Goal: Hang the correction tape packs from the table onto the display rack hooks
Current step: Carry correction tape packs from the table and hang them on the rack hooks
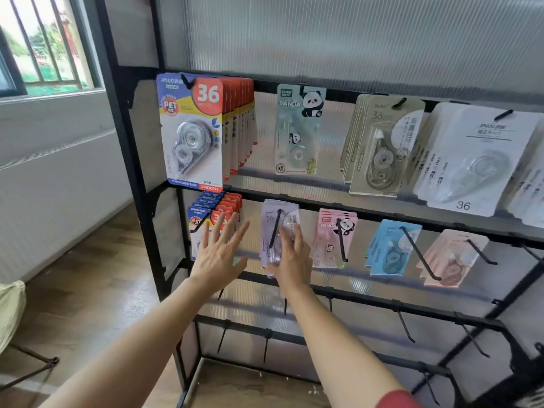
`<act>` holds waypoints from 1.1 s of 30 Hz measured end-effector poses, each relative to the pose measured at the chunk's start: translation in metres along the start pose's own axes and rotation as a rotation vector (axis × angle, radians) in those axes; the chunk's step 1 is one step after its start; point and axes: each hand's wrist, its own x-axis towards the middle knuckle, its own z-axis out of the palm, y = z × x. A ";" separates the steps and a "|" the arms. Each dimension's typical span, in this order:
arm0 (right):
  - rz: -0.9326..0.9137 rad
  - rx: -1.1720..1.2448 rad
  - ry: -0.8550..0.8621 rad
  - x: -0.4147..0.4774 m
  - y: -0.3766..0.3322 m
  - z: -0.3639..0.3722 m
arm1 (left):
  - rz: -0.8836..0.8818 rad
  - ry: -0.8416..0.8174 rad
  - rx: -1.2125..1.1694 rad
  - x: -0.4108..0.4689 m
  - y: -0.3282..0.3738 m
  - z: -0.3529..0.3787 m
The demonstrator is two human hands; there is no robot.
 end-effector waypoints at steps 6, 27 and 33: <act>-0.001 -0.026 -0.194 0.006 0.002 -0.002 | 0.031 0.056 -0.043 -0.009 -0.008 -0.001; 0.059 -0.170 -0.478 -0.203 0.039 -0.062 | -0.273 -0.317 -0.025 -0.171 0.050 0.014; 0.123 -0.127 -0.440 -0.293 0.065 -0.080 | -0.287 -0.271 -0.110 -0.249 0.101 0.026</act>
